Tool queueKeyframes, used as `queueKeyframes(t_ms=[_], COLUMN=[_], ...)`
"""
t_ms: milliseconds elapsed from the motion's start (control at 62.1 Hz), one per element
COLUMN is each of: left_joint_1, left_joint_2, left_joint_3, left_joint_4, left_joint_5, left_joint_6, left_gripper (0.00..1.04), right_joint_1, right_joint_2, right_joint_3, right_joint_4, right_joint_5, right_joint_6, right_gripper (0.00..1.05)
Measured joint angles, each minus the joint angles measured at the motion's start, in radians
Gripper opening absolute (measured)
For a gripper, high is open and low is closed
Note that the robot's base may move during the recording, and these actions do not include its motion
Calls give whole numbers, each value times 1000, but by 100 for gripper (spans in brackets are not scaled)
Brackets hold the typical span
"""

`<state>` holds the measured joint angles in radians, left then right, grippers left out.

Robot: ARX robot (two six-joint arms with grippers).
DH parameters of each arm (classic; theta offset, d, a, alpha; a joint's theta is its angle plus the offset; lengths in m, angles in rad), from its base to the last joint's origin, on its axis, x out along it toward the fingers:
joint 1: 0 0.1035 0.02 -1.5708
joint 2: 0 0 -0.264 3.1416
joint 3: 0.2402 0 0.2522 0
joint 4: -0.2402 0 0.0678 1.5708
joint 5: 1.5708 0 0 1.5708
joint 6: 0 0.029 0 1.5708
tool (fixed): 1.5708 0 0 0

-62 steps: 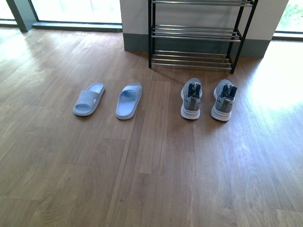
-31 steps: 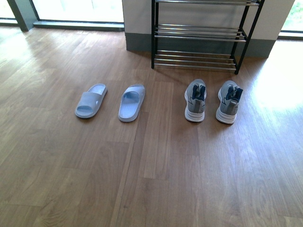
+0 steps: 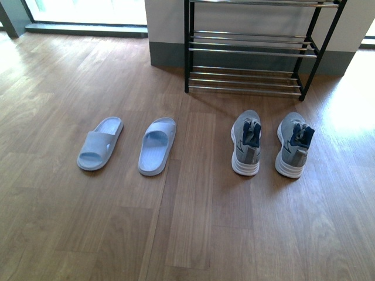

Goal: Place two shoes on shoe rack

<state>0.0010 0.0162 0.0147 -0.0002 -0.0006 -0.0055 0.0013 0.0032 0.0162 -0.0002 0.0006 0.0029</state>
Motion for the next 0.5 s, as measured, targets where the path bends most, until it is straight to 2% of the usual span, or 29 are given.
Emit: queueKeyframes(t_ms=[499], left_joint_1=[0], left_joint_2=[0], left_joint_3=[0], left_joint_4=[0], left_joint_5=[0], left_joint_6=[0], left_gripper=[95], right_joint_1=[0], right_joint_2=[1], right_joint_3=[0], right_joint_4=[0], right_joint_5=[0], right_joint_6=[0], right_gripper=[96])
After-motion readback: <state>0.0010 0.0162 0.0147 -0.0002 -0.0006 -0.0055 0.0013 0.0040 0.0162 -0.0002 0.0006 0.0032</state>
